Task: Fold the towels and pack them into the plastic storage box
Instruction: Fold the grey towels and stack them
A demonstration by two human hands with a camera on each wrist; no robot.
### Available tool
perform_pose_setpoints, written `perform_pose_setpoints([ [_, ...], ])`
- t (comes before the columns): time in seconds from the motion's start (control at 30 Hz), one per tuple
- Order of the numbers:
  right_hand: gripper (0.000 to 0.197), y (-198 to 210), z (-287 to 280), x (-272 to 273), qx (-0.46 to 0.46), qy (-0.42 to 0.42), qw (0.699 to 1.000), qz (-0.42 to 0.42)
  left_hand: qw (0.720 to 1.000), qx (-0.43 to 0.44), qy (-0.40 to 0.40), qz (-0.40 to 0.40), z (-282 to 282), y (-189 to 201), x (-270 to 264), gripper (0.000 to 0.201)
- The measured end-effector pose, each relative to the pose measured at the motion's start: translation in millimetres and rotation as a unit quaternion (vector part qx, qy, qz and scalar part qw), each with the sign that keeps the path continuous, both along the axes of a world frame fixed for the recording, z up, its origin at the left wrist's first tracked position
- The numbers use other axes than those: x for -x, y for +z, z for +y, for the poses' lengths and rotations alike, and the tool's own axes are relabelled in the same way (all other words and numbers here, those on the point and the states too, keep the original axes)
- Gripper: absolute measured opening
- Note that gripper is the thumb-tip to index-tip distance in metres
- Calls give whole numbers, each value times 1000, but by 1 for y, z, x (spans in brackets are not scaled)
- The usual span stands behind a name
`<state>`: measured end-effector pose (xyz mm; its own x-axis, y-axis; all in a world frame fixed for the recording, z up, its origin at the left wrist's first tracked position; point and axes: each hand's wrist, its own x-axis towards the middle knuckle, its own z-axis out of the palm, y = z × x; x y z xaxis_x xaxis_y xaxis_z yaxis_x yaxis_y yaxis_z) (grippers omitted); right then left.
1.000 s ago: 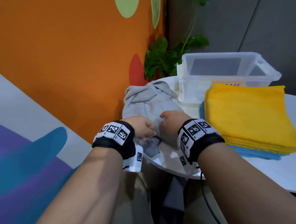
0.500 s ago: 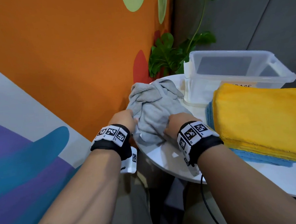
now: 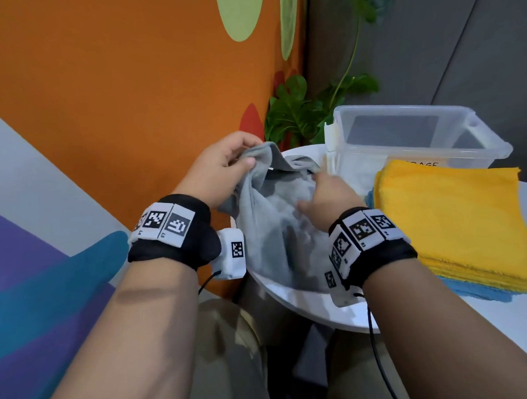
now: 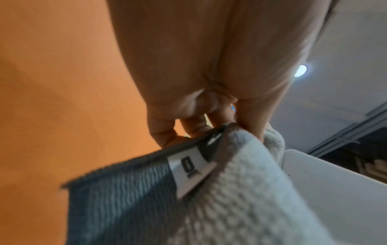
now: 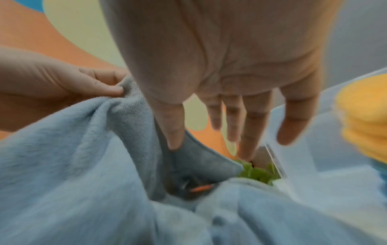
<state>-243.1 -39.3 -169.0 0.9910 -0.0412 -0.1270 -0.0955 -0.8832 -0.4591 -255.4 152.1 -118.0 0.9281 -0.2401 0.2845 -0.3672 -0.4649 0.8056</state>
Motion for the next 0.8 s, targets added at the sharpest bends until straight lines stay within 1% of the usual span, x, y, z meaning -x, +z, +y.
perform_pose_setpoints([
  [0.03,57,12,-1,2,-51,14,997,-65,1000,-11,-17,-5,-2,6,2,34],
  [0.07,65,33,1,10,-92,41,989,-112,999,-21,-29,-11,-3,11,4,34],
  [0.1,69,33,2,8,-124,79,977,-156,999,-26,-39,-17,-5,16,6,32],
  [0.13,64,44,5,10,-112,107,972,-177,998,-28,-45,-24,-6,21,8,31],
  [0.17,50,44,6,7,-100,124,969,-188,998,-26,-49,-31,-7,26,10,31],
  [0.23,15,49,6,6,-39,124,972,-197,998,-14,-46,-51,-8,36,15,31],
  [0.27,9,51,5,6,-31,116,976,-184,997,-4,-43,-63,-8,41,17,31],
  [0.3,10,51,3,7,-31,112,976,-184,996,6,-41,-77,-7,46,19,30],
  [0.4,7,47,-2,8,-26,73,986,-148,993,17,-27,-111,-6,61,24,29],
  [0.43,7,45,-3,8,-28,59,987,-147,993,15,-15,-119,-6,65,24,29],
  [0.5,7,45,-7,8,-67,13,987,-147,991,5,23,-129,-5,69,23,27],
  [0.53,8,47,-9,8,-95,-11,983,-157,989,-11,50,-141,-3,69,21,25],
  [0.6,8,57,-16,8,-131,-56,969,-203,978,-50,112,-170,2,69,17,22],
  [0.7,14,76,-28,10,-119,-92,942,-300,955,-80,214,-191,14,69,12,10],
  [0.77,18,85,-33,9,-107,-93,931,-336,941,-101,259,-195,20,69,10,3],
  [0.8,18,89,-35,9,-106,-93,925,-352,935,-108,276,-193,23,68,10,4],
])
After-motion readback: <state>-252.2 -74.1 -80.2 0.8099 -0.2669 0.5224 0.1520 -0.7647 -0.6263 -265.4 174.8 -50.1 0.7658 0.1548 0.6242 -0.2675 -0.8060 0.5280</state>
